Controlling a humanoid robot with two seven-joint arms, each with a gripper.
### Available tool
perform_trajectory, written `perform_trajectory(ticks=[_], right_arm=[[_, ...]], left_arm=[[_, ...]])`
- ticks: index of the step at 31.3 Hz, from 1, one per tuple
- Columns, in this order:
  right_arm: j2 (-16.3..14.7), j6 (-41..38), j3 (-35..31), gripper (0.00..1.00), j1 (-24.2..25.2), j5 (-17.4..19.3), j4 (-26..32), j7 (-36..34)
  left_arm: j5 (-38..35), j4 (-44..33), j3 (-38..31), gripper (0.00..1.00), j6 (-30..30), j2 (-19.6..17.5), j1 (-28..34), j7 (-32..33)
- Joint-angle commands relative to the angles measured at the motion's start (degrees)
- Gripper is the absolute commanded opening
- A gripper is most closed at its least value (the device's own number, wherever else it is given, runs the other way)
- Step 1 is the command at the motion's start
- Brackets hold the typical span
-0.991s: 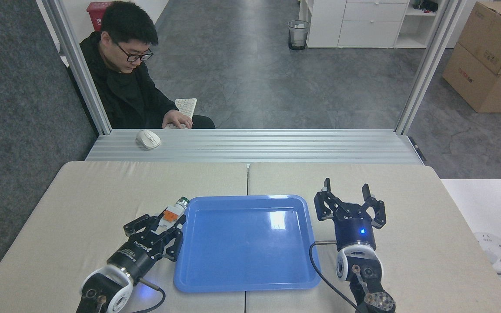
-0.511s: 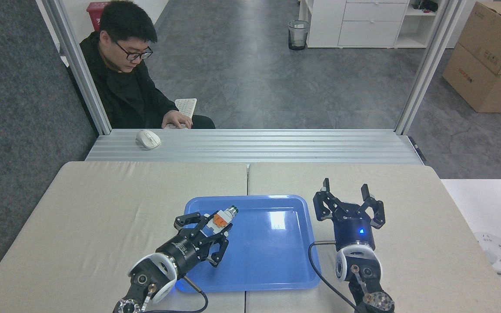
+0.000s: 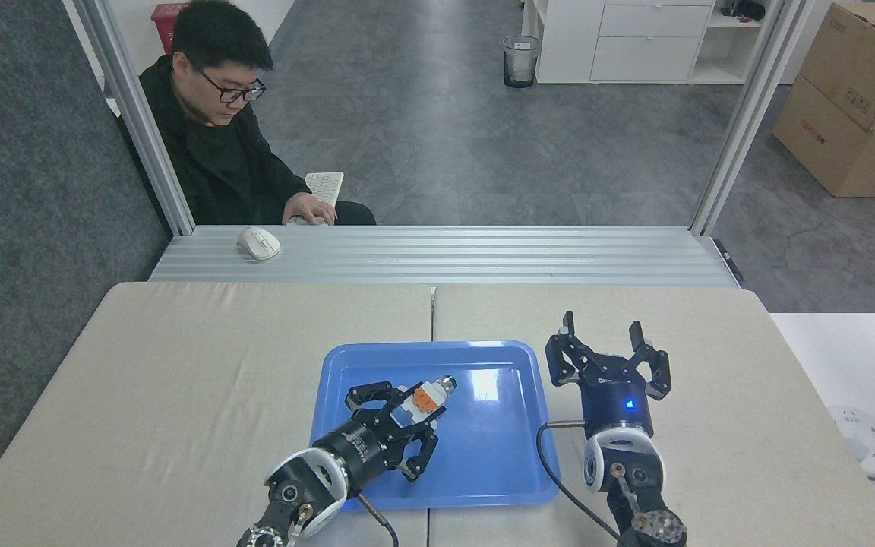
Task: Pick up switch part and place in tray
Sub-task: 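Carry the switch part with the left gripper over the blue tray, then lower the switch part into the tray and open the left gripper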
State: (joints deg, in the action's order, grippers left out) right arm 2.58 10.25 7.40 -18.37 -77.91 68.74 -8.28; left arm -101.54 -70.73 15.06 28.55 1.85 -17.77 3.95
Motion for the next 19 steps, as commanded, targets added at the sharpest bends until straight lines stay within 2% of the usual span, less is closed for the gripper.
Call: perform_trajectory(ticks=[1, 7, 8, 12, 15, 19], right_arm=[[0.3, 0.0, 0.0, 1.0, 0.0, -0.1, 0.0, -0.1], [0.2, 0.0, 0.0, 1.0, 0.0, -0.1, 0.0, -0.1], [0.2, 0.0, 0.0, 1.0, 0.0, -0.1, 0.0, -0.1], [0.3, 0.0, 0.0, 1.0, 0.0, -0.1, 0.0, -0.1], [0.2, 0.0, 0.0, 1.0, 0.0, 0.0, 0.0, -0.1], [0.2, 0.0, 0.0, 1.0, 0.0, -0.1, 0.0, -0.1]], left_arm=[[0.8, -1.6, 2.5, 0.64, -0.4, 3.2, 0.8, 0.1], [3.8, -5.1, 1.9, 0.83, -4.0, 3.2, 1.6, 0.5], [4.2, -5.3, 1.7, 0.84, -5.2, 3.2, 1.5, 0.5], [4.9, -5.8, 0.9, 0.92, -13.3, 2.7, 0.6, -0.2], [8.4, -5.6, -3.5, 0.98, -20.1, 2.4, -1.2, -1.0], [15.0, -0.5, -11.7, 0.99, -22.3, 0.2, -5.2, -2.2]])
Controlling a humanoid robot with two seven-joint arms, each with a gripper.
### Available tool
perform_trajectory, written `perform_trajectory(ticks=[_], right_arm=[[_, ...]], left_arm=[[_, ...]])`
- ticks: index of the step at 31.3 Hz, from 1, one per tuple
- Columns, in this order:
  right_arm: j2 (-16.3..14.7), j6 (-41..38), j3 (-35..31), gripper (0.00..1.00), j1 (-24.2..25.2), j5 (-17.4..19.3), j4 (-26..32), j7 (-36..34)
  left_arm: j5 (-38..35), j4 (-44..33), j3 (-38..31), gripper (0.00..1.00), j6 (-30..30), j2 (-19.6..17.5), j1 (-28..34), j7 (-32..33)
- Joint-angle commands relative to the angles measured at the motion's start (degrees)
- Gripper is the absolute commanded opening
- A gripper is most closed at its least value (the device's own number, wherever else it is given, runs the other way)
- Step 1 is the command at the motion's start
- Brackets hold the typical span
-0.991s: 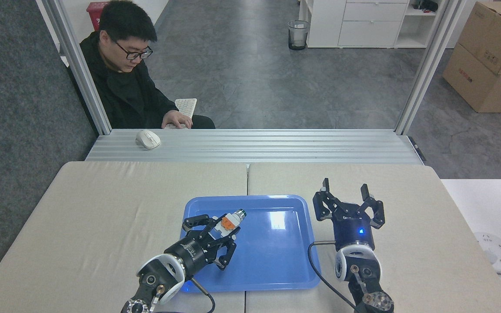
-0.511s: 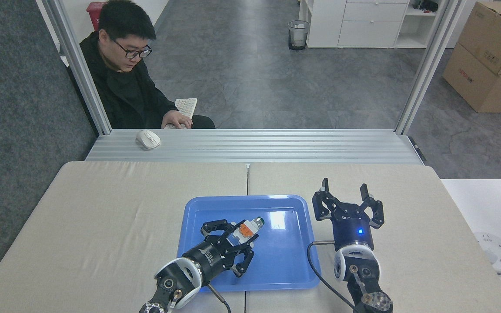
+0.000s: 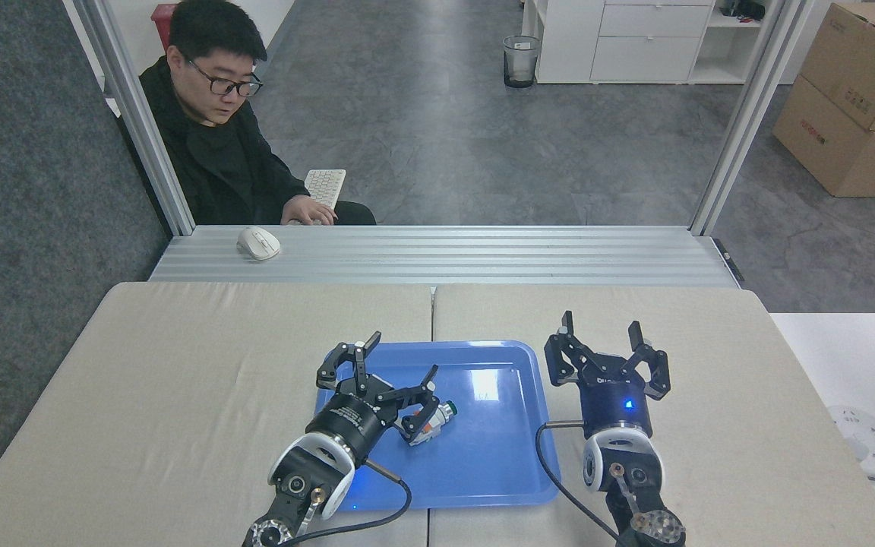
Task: Pick up switch part and place in tray
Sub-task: 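Lower the switch part into the tray and open the left gripper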
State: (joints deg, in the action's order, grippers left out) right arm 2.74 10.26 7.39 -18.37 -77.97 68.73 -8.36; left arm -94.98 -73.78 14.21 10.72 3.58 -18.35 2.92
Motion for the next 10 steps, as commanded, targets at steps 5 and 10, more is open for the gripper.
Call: perform_trajectory(ticks=[5, 10], right_arm=[[0.1, 0.0, 0.0, 1.0, 0.0, 0.0, 0.0, -0.1], [0.1, 0.0, 0.0, 1.0, 0.0, 0.0, 0.0, -0.1]], left_arm=[[10.3, 12.5, -14.8, 0.99, -10.1, -5.2, -8.5, -5.1], [12.6, 14.3, -14.8, 0.99, -14.0, -8.3, -7.9, -6.8]])
